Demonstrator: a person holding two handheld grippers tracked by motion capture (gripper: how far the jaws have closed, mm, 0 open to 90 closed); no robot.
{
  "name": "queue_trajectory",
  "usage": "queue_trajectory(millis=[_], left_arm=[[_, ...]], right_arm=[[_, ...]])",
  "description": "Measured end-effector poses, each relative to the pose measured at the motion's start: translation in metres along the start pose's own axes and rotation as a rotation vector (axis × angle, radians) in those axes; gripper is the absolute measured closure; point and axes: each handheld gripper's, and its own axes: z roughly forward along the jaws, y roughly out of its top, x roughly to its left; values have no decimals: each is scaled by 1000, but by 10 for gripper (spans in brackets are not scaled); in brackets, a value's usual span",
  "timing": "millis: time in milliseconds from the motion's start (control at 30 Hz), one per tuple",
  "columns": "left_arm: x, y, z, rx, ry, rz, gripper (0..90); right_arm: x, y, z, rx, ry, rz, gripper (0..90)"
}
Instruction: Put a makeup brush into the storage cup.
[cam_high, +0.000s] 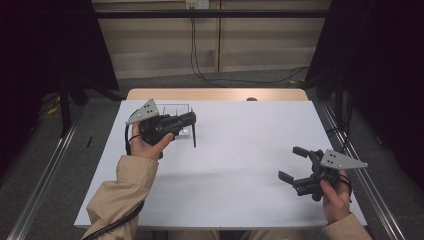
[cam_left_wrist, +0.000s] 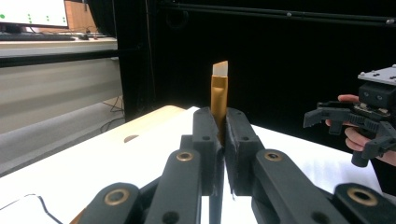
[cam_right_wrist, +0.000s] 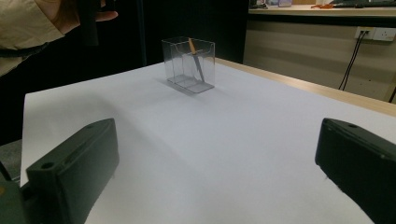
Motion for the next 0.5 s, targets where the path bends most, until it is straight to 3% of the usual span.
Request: queue_trajectory(millis=[500], left_arm=[[10, 5, -10, 5, 40, 2, 841]], right_arm=[[0, -1, 0, -3, 2, 1, 0]])
